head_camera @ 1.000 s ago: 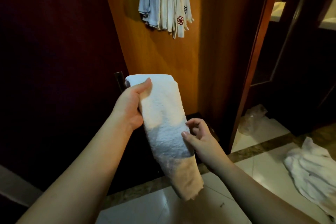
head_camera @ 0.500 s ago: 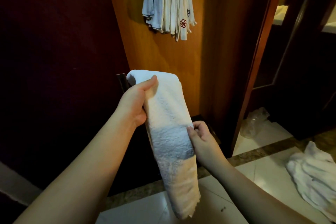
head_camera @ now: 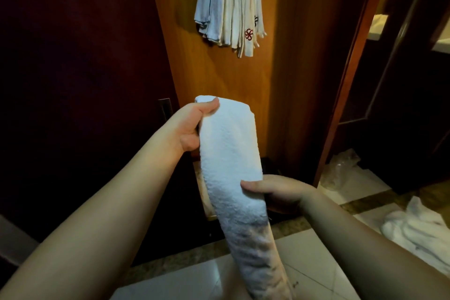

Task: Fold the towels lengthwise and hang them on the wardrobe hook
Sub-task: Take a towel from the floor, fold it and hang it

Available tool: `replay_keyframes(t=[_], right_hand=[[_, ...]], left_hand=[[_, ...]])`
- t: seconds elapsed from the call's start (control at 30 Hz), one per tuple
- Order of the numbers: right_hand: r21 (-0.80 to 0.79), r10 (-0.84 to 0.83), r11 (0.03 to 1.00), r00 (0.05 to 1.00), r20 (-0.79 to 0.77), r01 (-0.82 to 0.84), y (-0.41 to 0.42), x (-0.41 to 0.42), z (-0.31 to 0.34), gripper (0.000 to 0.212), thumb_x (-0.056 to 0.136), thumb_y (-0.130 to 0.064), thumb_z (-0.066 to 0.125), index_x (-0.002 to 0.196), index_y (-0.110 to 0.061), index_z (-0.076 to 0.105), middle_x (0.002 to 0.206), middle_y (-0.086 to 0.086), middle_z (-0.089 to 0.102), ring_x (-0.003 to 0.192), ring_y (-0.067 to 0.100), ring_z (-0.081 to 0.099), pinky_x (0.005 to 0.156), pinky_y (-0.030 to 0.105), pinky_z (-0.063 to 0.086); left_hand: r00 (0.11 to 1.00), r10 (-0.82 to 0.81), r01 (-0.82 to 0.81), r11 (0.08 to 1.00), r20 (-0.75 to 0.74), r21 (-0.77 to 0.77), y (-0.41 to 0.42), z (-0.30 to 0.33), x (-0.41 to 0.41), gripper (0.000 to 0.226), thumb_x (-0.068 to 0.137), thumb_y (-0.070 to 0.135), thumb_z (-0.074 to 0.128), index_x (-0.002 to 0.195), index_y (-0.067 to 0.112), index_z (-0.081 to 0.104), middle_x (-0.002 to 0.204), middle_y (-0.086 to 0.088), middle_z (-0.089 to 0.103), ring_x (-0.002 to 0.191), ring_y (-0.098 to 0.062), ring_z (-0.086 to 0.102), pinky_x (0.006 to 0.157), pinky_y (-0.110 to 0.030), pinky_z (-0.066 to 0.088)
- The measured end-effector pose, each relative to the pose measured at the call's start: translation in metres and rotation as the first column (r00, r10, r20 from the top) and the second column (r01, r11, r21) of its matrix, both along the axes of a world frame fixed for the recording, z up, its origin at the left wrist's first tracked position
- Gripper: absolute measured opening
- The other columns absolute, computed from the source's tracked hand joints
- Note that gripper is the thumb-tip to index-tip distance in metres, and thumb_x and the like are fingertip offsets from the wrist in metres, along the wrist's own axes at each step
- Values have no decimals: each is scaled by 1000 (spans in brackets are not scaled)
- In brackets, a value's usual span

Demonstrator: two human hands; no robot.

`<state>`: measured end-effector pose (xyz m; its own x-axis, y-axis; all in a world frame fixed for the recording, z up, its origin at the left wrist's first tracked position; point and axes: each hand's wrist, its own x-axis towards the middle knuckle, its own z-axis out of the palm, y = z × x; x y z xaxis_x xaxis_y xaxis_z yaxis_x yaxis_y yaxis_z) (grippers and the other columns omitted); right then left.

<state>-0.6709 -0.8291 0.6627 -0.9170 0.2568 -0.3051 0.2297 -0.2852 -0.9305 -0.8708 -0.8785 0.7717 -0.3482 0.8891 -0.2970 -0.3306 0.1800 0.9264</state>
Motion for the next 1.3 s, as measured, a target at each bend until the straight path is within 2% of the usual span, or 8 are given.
replay_keyframes(t=[0.13,0.33,0.47,0.6,0.77,0.87,1.13,1.3], right_hand=[[0,-44,999,996,-81,44,-9,4,13,42,81,-29,80,113,-6,65,111,7,74,100,18,71,89,31,57],[-218,-148,972,944,-296,84,-5,-4,34,59,54,-33,97,104,-8,79,111,14,73,102,27,72,83,36,58],[-294,-323,928,888,-326,230,10,-8,66,32,84,-28,64,102,-7,79,114,17,72,104,29,71,84,40,60],[-283,-471,877,815,-338,389,24,-16,99,40,90,-31,52,110,-6,75,114,17,72,103,30,71,86,42,59],[-253,-581,814,729,-360,524,35,-28,136,40,101,-30,50,131,-4,58,116,16,72,106,29,71,87,40,59],[-253,-609,791,677,-413,557,42,-32,157,40,102,-31,50,131,-4,56,118,18,71,107,33,70,94,47,55],[-232,-687,709,580,-438,665,66,-43,187,42,101,-33,53,132,-5,53,110,19,73,98,36,72,87,49,58],[-249,-768,616,499,-401,747,84,-42,187,41,100,-37,56,125,-5,56,103,15,76,91,34,74,88,50,57]], left_hand=[[997,-28,23,997,-71,-71,10,-5,-10,32,96,28,62,118,4,58,95,-13,75,84,-26,74,71,-39,58],[997,-66,60,990,-39,-126,23,-30,-20,44,99,54,46,87,14,60,70,-4,69,63,-19,69,57,-23,55],[992,-123,123,987,10,-105,29,-58,-32,69,87,76,45,106,15,69,114,-9,60,108,-35,59,91,-43,49],[973,-160,151,987,168,60,17,-83,-32,69,87,70,53,121,12,70,130,-12,60,128,-33,52,118,-48,29],[962,-252,264,956,-101,126,-12,-98,-14,68,45,57,93,94,13,79,103,-8,75,94,-23,72,80,-31,58],[922,-290,318,945,-255,74,-17,-106,-4,44,67,15,86,108,7,71,108,-10,75,101,-25,70,83,-29,55],[946,-320,323,944,-60,67,-30,-143,-23,70,66,11,78,131,0,56,123,-20,67,107,-32,67,89,-41,55],[906,-413,414,910,86,11,-43,-167,-35,72,57,13,89,124,0,66,128,-25,62,110,-35,66,89,-41,54]])
